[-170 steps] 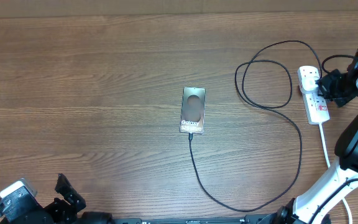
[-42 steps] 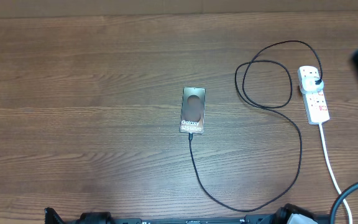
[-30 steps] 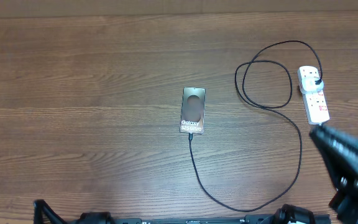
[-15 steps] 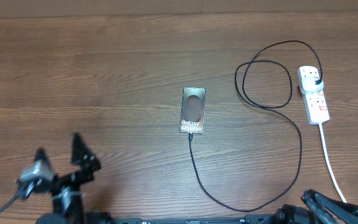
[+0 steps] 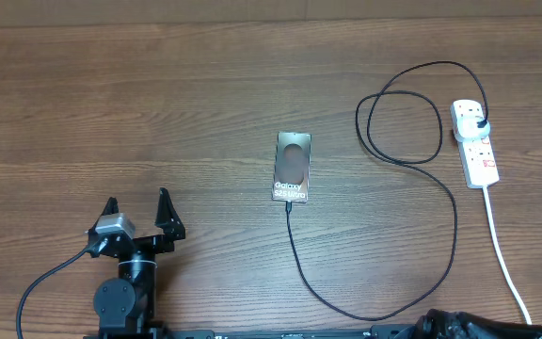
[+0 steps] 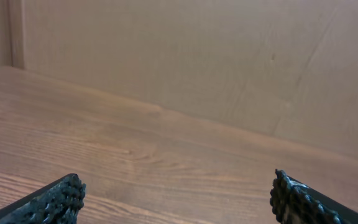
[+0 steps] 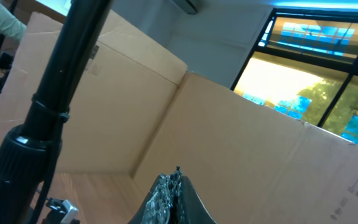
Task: Plug charger to phone and switch on socket
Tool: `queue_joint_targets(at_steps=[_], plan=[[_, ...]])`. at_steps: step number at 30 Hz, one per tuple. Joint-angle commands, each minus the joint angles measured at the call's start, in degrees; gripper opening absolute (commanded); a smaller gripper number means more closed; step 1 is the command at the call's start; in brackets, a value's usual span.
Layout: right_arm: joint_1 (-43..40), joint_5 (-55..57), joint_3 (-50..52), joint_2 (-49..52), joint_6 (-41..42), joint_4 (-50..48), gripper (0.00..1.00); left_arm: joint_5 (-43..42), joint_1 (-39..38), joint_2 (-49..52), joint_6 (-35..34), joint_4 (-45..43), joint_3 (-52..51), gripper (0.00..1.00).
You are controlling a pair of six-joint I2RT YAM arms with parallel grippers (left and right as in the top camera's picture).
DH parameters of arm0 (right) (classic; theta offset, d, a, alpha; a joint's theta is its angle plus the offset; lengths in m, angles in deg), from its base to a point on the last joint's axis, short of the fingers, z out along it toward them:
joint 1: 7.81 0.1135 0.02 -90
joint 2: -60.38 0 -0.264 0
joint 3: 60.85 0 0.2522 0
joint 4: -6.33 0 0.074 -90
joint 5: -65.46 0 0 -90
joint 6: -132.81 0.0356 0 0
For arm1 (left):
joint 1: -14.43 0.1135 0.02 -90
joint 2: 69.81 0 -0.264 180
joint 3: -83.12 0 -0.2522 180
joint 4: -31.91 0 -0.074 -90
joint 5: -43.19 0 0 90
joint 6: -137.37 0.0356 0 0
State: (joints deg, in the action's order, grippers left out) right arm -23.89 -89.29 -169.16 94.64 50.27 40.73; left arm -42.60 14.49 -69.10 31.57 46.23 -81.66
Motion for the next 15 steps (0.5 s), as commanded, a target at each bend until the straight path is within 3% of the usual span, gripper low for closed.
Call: queue_joint_targets(at_steps=[1,15], plan=[[0.3,-1.8,0.0,-1.7,-0.1,0.0,0.04,-1.3,0.3,-0.5,2.1,-0.6,-1.1,1.0],[0.3,-2.2,1.2,-10.5,-0.5,0.0,0.04,-1.2,0.3,-0.4,3.8,3.6,-1.2,1.0]])
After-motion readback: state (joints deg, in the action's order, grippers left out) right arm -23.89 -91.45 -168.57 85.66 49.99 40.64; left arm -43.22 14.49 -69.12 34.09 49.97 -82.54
